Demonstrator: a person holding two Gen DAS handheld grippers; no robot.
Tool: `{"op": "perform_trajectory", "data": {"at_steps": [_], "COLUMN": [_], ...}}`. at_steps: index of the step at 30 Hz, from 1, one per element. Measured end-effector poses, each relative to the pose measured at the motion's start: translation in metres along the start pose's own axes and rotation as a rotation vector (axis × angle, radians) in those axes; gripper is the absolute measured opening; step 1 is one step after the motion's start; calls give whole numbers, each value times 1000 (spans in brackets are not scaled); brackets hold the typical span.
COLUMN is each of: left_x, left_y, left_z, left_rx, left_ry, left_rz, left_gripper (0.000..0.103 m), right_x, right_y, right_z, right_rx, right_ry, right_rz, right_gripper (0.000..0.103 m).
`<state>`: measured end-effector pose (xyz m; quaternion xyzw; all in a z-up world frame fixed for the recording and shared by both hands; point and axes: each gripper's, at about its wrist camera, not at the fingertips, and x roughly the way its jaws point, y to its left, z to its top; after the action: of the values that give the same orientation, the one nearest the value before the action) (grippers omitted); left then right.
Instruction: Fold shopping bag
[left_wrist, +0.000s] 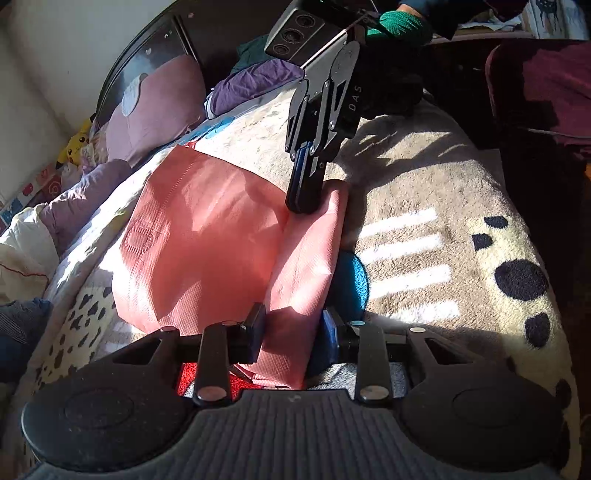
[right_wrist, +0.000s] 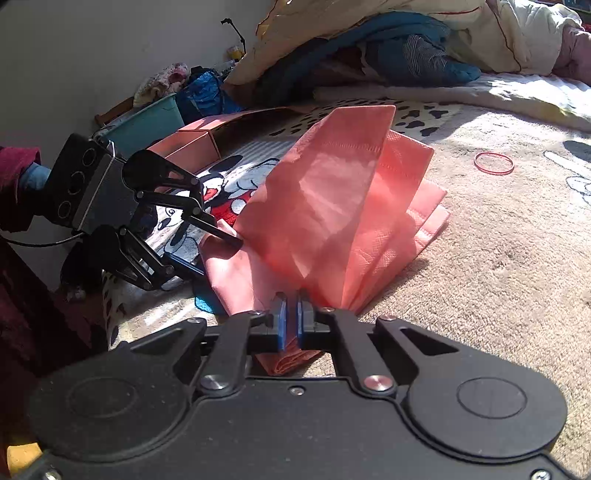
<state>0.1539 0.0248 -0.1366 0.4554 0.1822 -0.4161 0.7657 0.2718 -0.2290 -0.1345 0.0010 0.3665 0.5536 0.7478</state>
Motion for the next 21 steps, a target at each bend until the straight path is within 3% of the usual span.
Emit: {"op": "perform_trajectory", "data": {"at_steps": [4, 9, 10, 12, 17, 18, 19, 20, 21], "left_x": [6, 26, 30, 42, 66, 69, 71, 74, 76], "left_y": [25, 103, 114, 134, 156, 158, 160, 162, 162], "left_z": [10, -12, -22, -40, -61, -65, -69, -74, -76], "left_rx": [-102, -617, -709, -879, -1041, -1072, -1103, -1134, -1143], "left_ry": [71, 118, 113, 100, 118, 121, 124, 127, 129], "left_rz": [-100, -402, -455, -555, -705, -726, -748, -769, -782], "left_gripper": [33, 33, 33, 33, 34, 34, 34, 33, 33], "right_x": [0, -4, -6, -9, -20, -22, -25, -26, -24], "right_y": [-15, 0, 6, 13, -2, -6, -11, -14, -13], "right_z": [5, 11, 11, 11, 10, 10, 9, 9, 9], "right_rx": [78, -27, -69, -124, -56, -28, 1, 21, 8], "right_ry": [17, 6, -7, -33, -105, -128, -149, -157, -150], "right_rz": [47, 7, -11, -29, 45, 73, 108, 147, 148], "right_gripper": [0, 0, 11, 11, 11, 15, 44, 62, 69]}}
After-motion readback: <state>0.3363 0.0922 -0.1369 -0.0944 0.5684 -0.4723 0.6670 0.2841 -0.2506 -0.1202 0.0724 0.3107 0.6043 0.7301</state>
